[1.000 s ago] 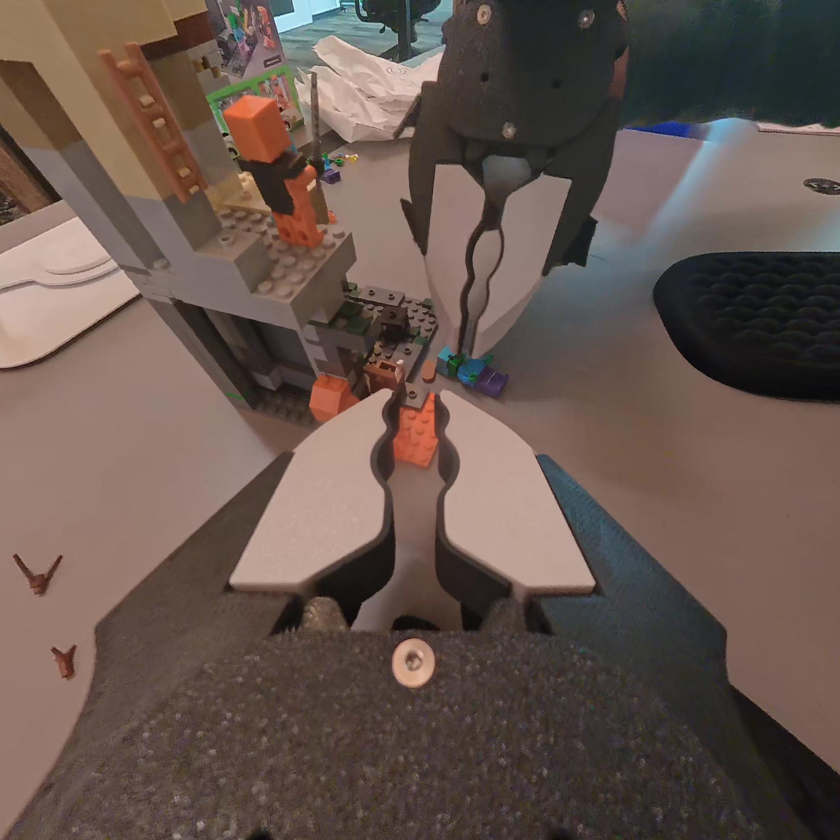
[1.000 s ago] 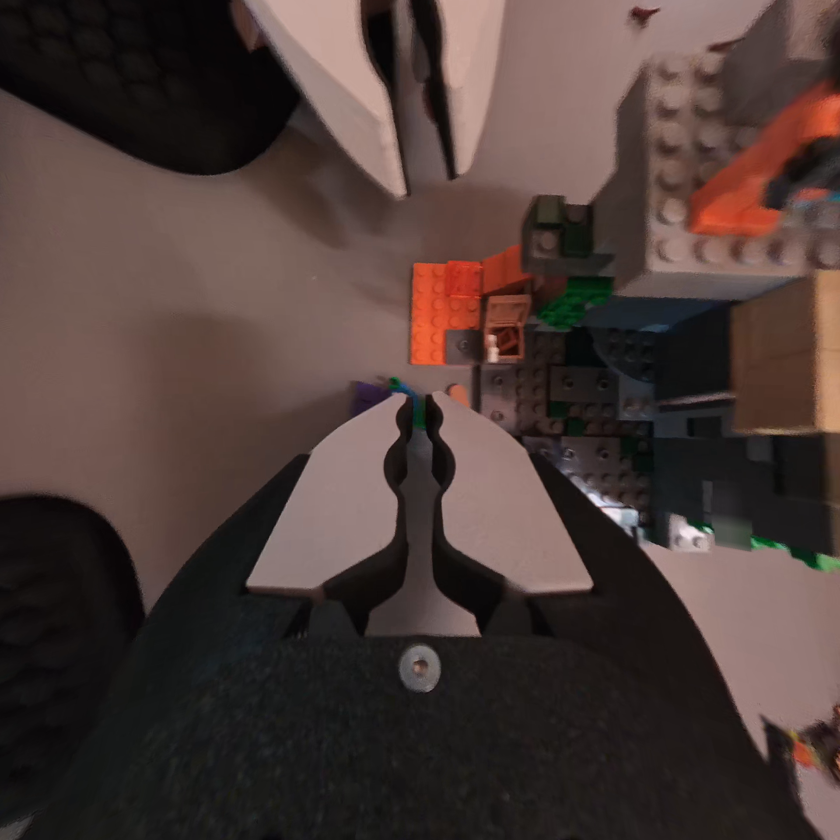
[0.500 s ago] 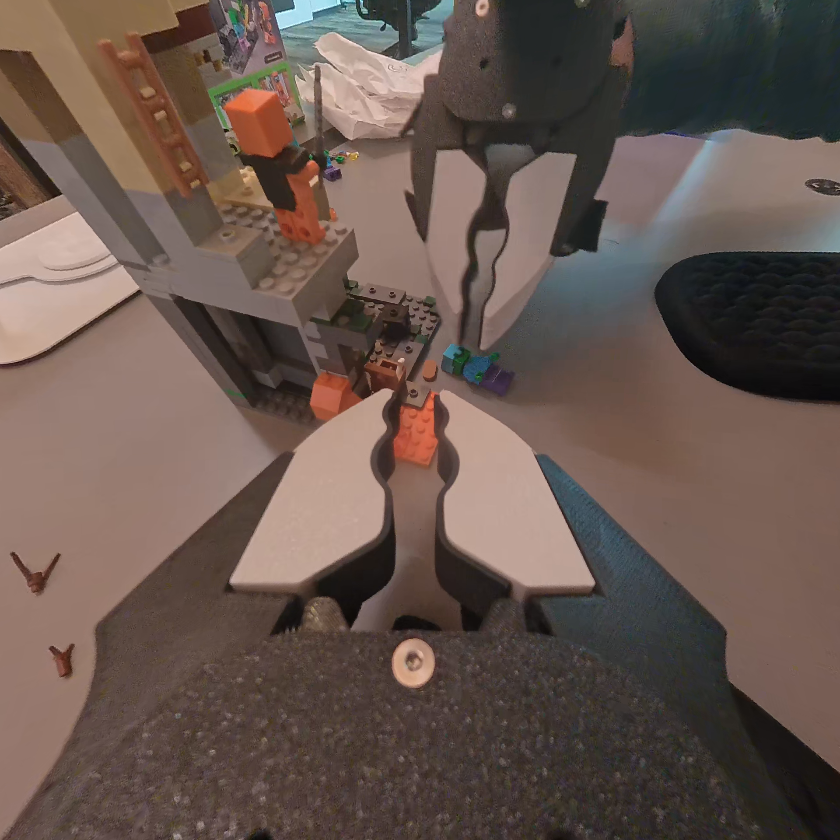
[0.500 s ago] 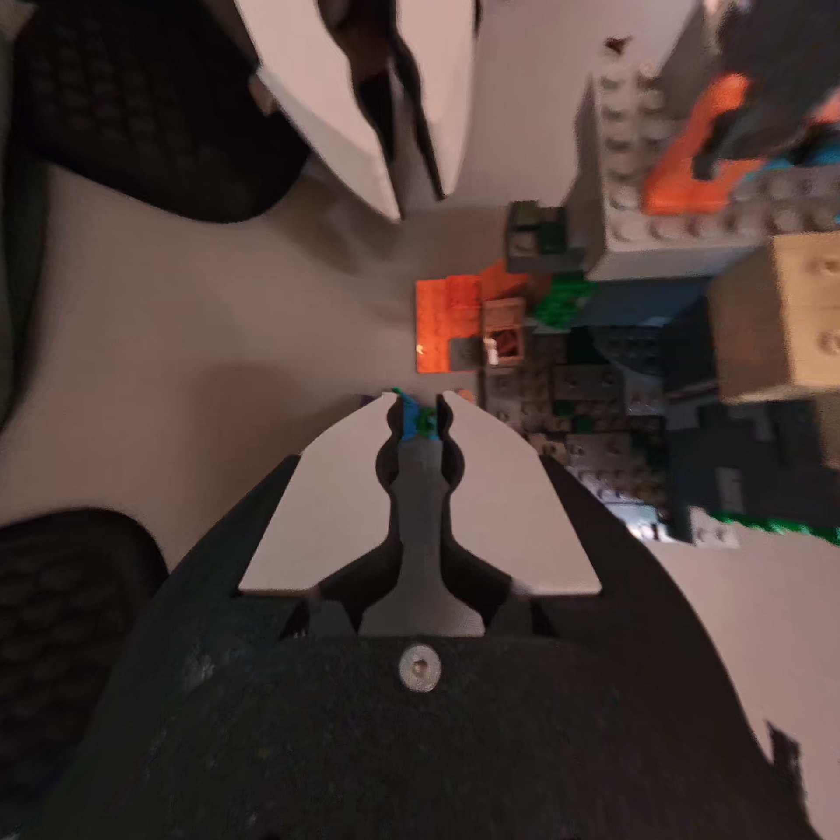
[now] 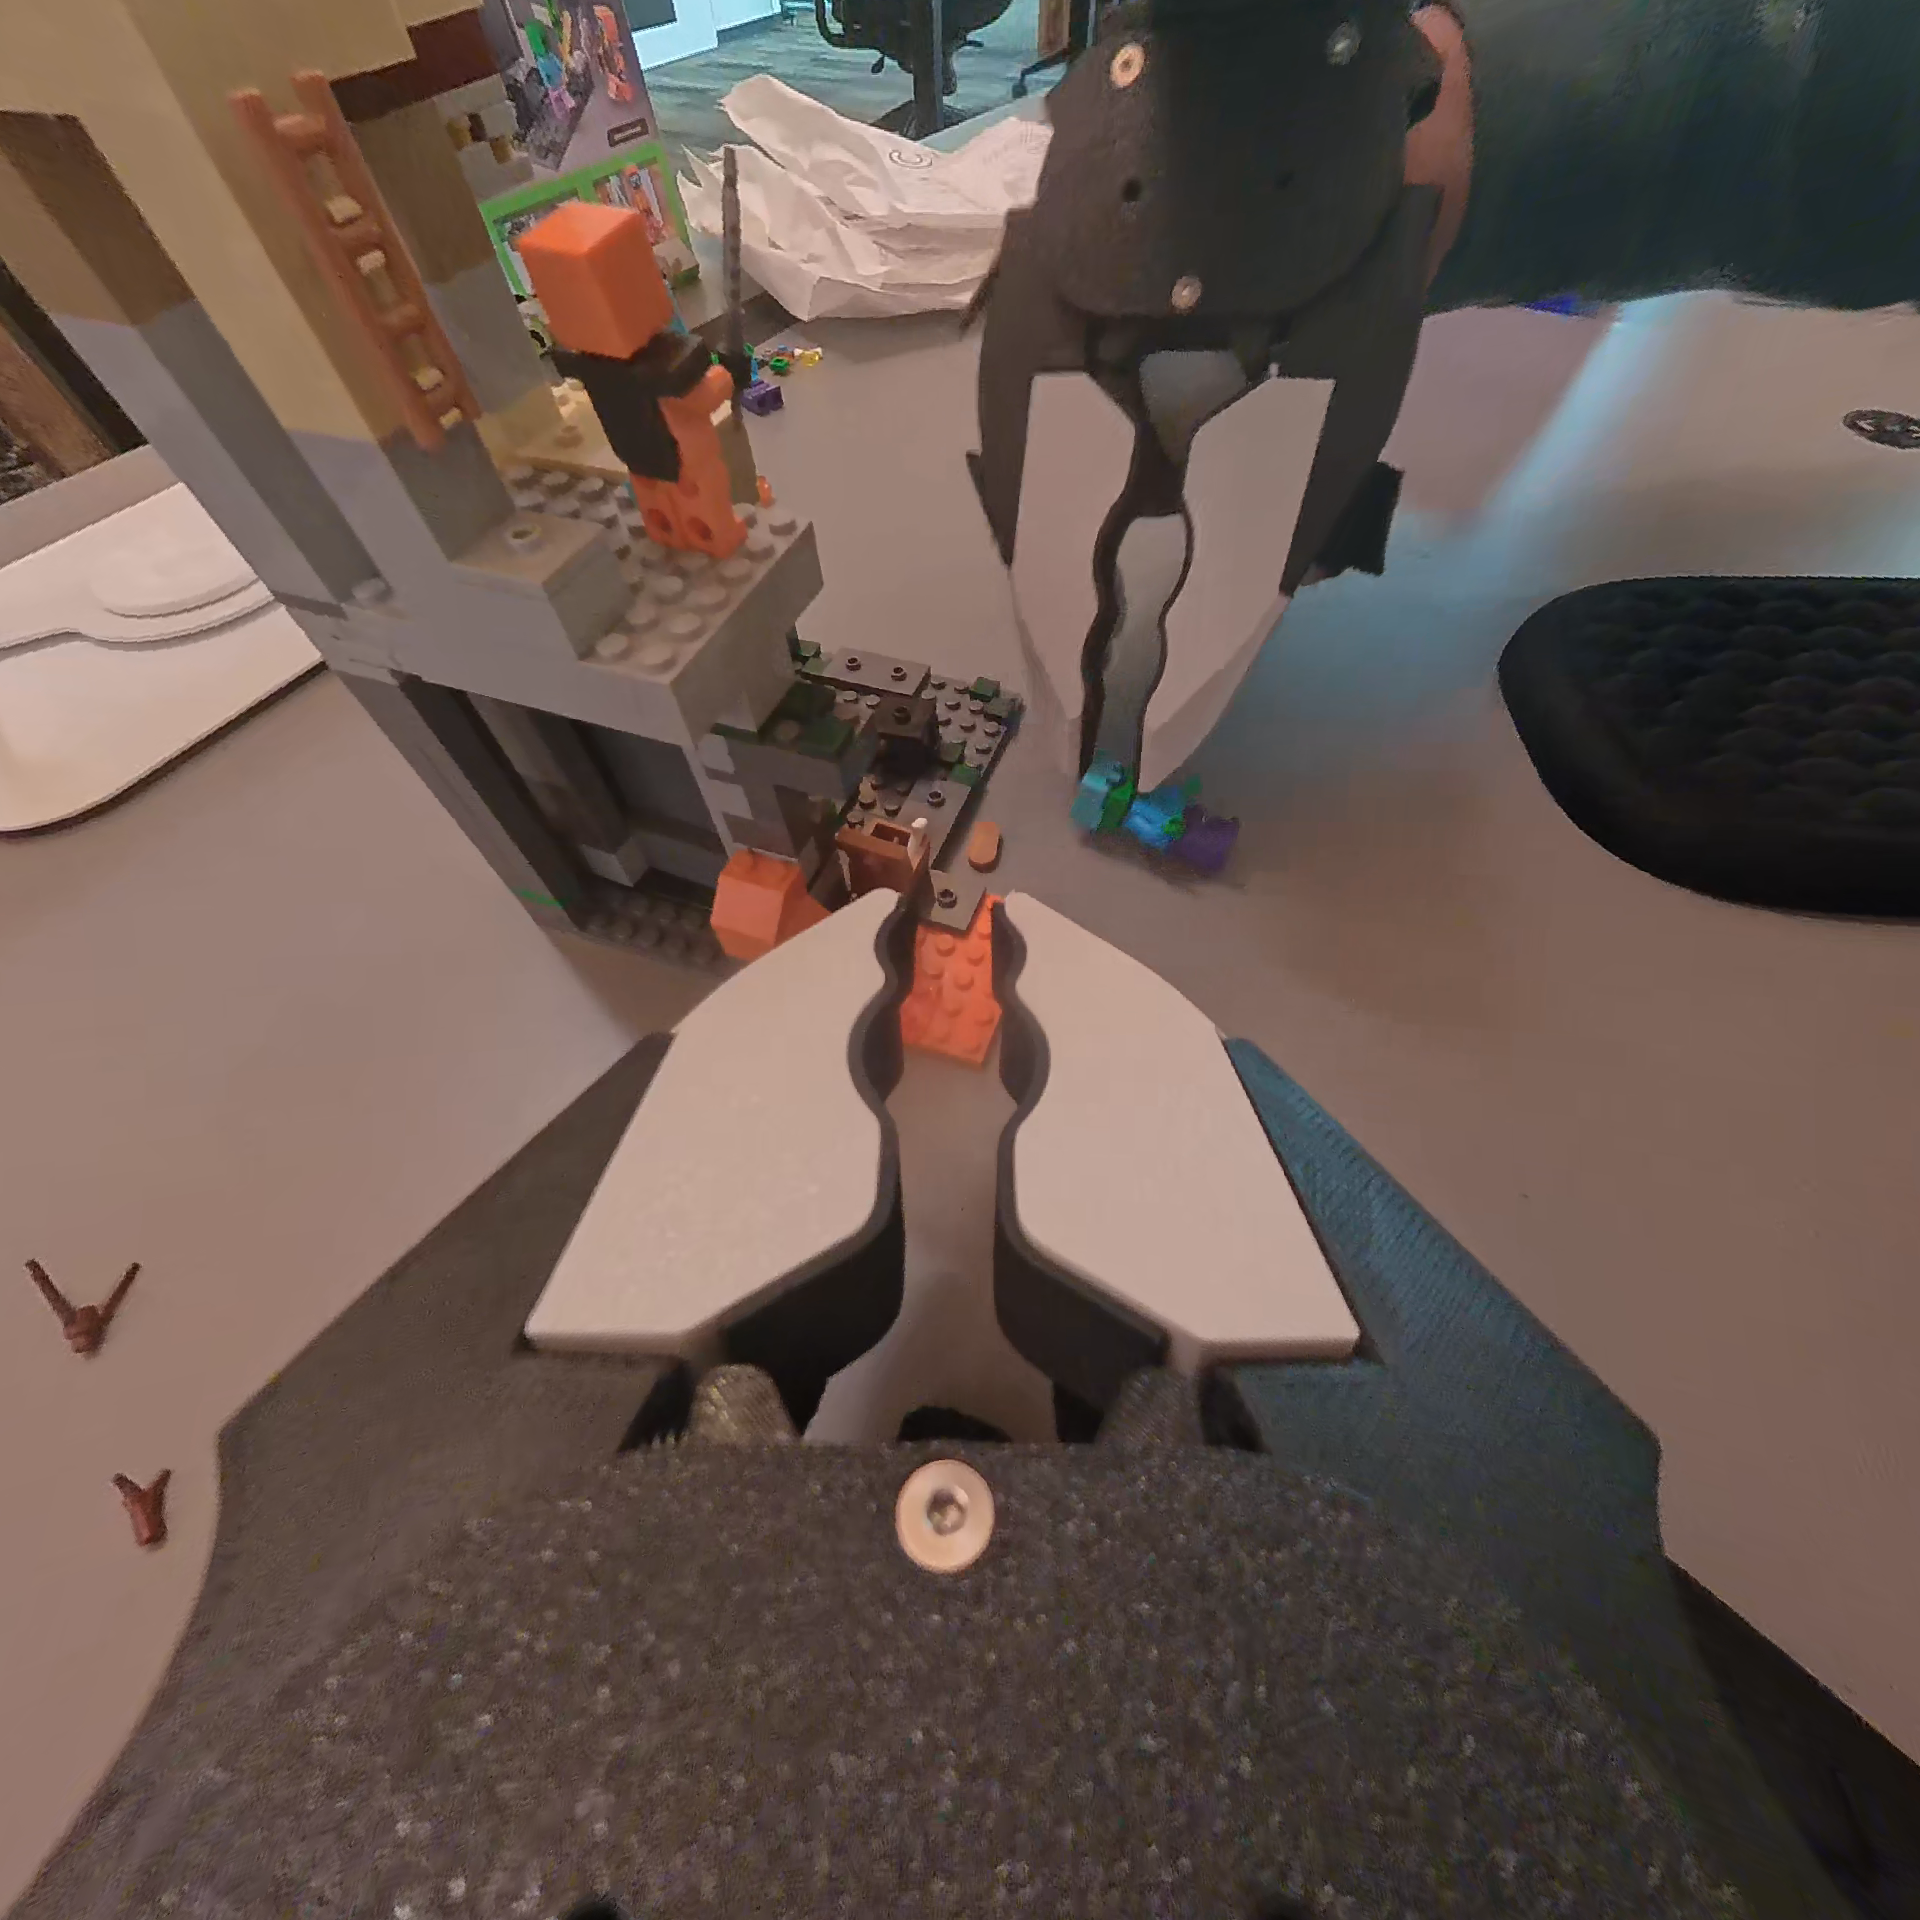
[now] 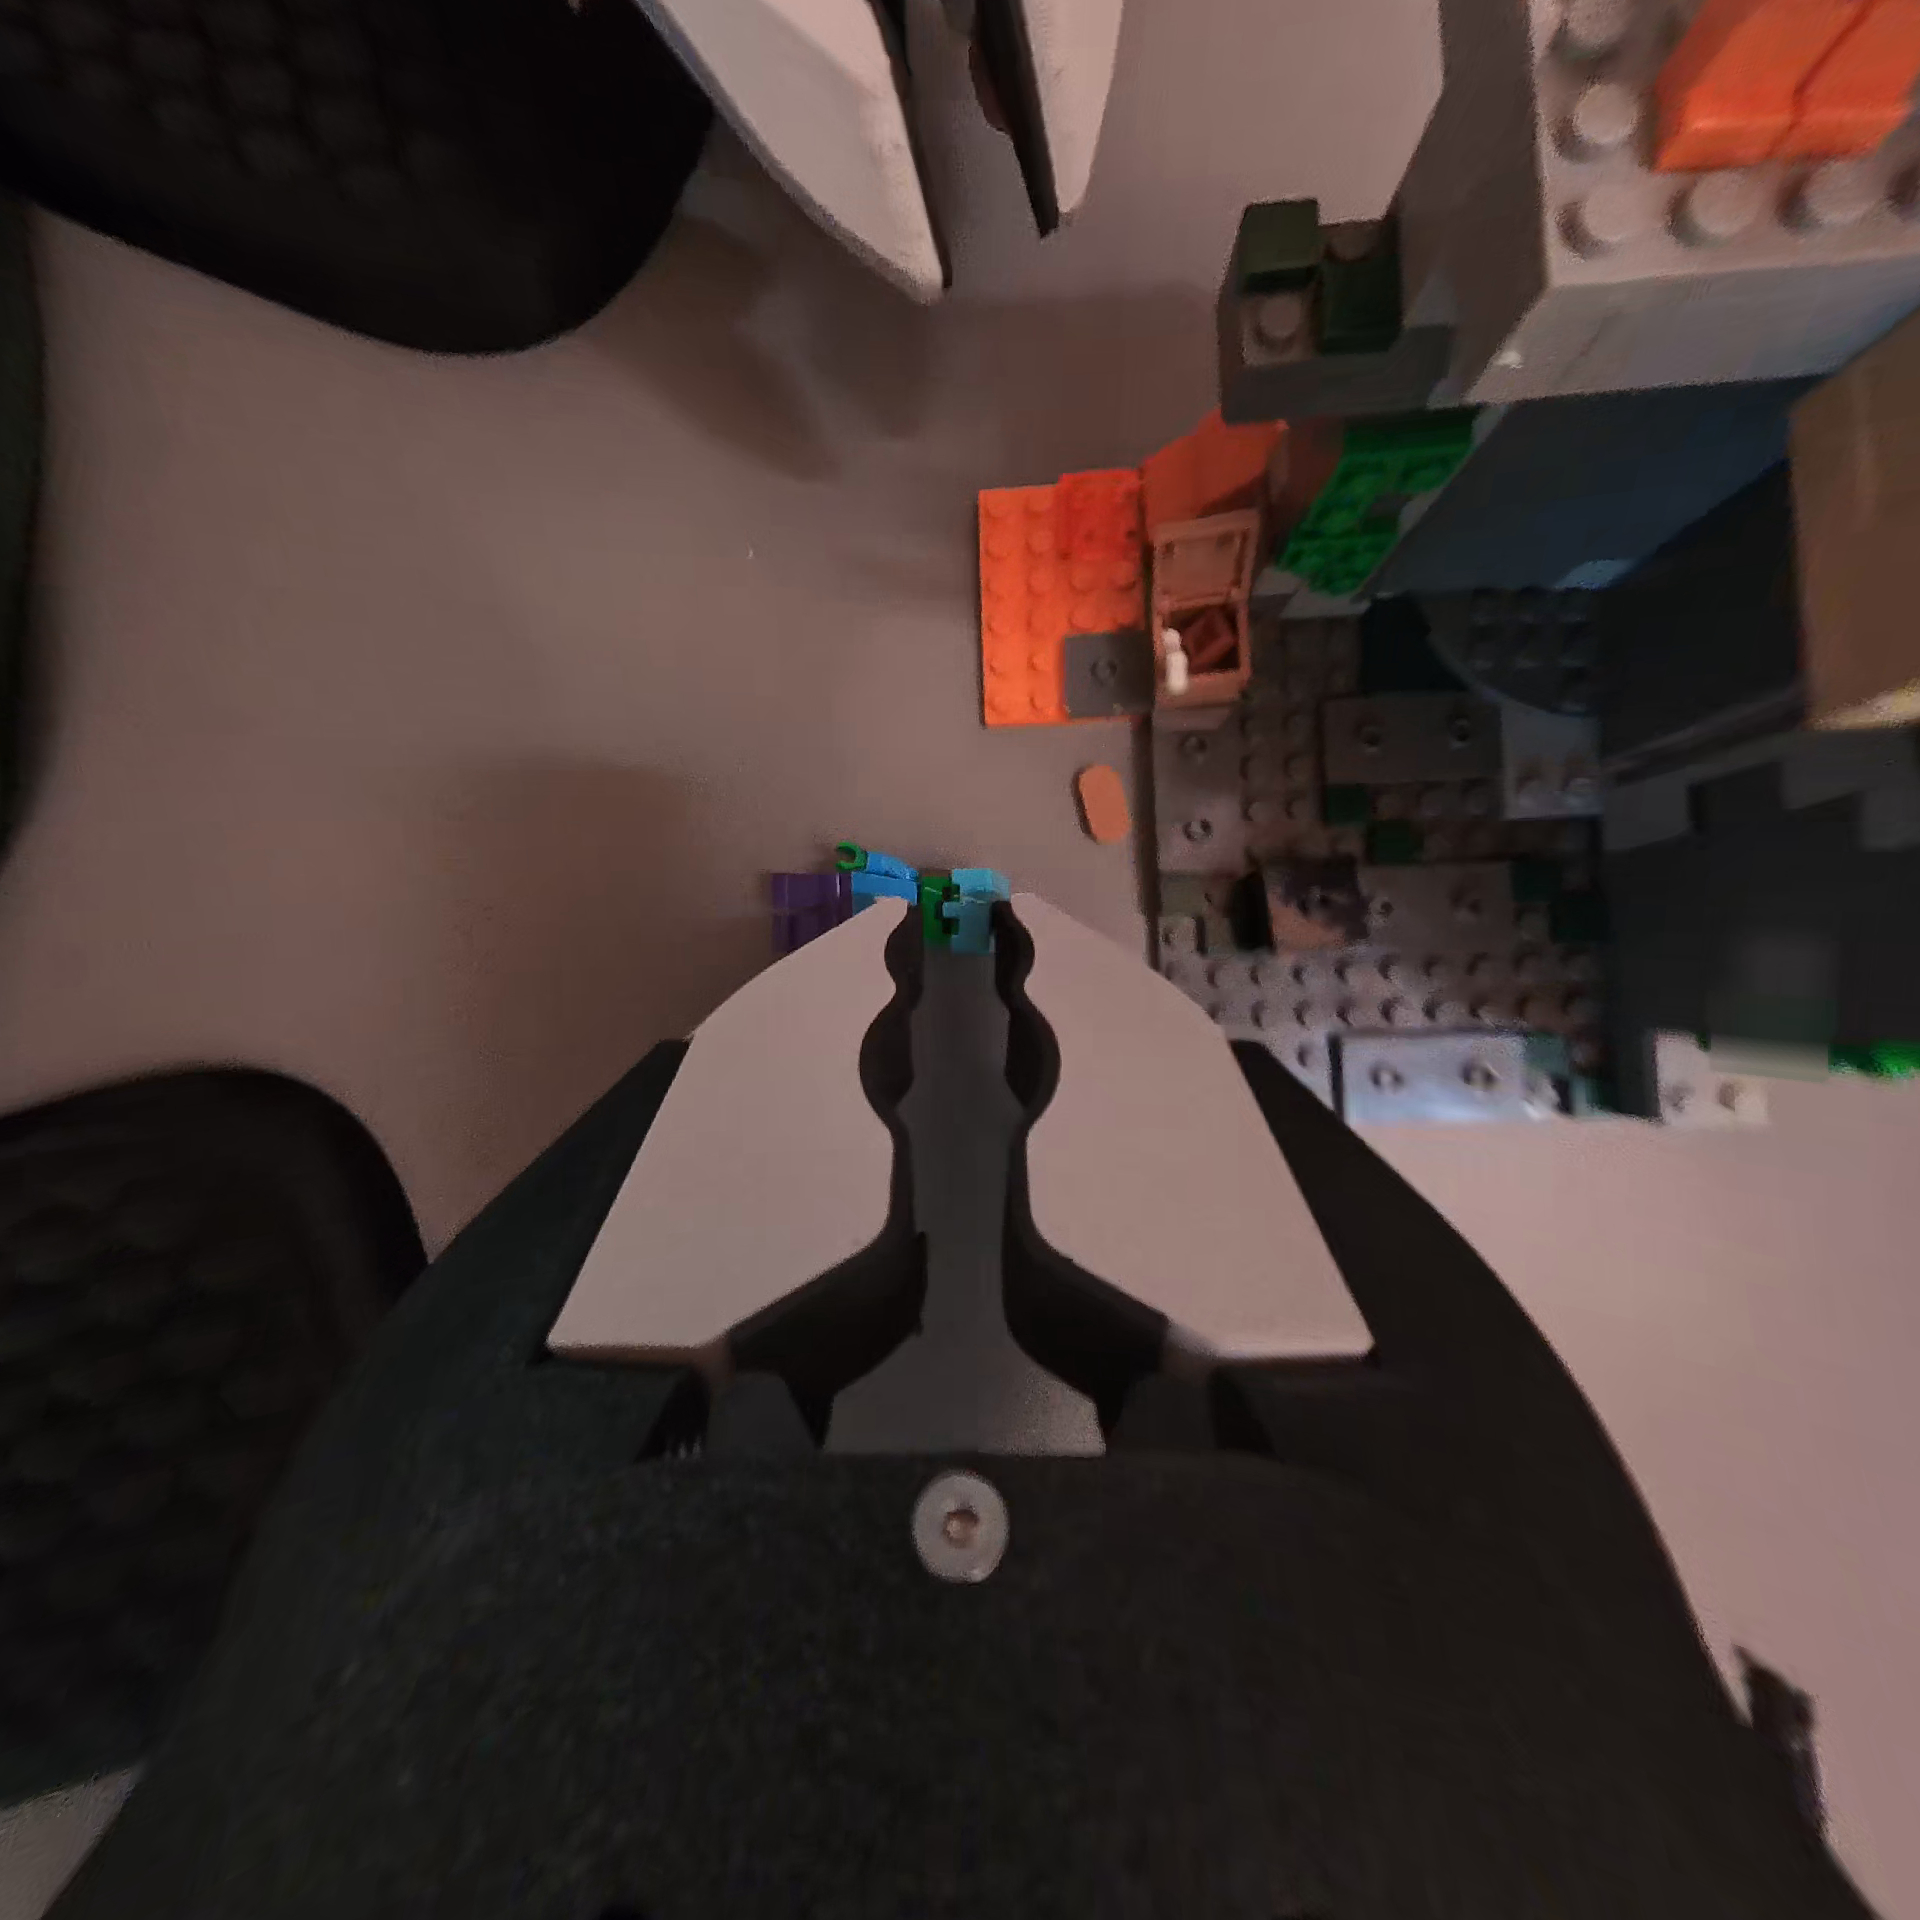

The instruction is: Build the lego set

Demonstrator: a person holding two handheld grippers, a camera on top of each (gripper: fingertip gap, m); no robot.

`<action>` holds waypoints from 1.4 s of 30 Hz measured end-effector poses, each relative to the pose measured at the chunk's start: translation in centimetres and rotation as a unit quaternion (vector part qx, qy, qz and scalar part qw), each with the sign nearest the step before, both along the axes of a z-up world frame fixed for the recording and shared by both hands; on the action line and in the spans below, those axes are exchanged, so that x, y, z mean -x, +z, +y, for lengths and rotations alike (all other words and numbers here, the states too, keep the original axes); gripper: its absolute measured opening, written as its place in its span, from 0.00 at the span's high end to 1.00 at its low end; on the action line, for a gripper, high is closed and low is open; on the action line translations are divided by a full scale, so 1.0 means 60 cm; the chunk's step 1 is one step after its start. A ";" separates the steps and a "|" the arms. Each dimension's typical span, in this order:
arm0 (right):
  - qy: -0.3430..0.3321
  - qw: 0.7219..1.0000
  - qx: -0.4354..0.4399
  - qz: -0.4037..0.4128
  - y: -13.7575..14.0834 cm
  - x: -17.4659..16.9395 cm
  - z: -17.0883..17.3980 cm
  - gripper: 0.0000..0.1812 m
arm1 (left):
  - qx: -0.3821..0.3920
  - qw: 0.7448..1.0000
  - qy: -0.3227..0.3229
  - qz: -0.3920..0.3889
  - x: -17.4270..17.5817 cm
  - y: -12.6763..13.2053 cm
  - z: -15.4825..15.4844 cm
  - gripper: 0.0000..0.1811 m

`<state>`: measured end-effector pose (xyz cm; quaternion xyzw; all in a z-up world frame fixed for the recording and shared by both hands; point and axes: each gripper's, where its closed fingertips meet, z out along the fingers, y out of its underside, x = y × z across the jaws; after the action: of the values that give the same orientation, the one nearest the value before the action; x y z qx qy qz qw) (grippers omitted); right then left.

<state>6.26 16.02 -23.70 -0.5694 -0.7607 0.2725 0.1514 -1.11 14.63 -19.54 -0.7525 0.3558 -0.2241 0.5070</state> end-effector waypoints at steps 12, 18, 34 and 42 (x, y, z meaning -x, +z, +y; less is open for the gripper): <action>-0.044 0.987 -0.138 -0.069 0.025 -0.124 0.064 0.89 | 0.000 1.000 -0.002 0.009 -0.002 -0.004 0.000 0.93; 0.011 0.991 -0.129 0.016 0.032 -0.013 0.024 0.89 | 0.000 1.000 0.001 0.006 -0.001 -0.003 0.001 0.93; 0.056 0.995 -0.079 -0.026 -0.024 0.047 0.026 0.96 | 0.006 1.000 -0.001 -0.003 0.003 -0.004 0.001 0.93; 0.038 0.997 -0.061 0.013 -0.008 0.049 0.015 0.97 | 0.003 1.000 -0.002 0.000 0.002 -0.004 0.000 0.93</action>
<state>3.32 16.91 -24.21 -0.5260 -0.7949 0.2391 0.1852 -1.24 14.63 -19.77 -0.7535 0.3563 -0.2261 0.5042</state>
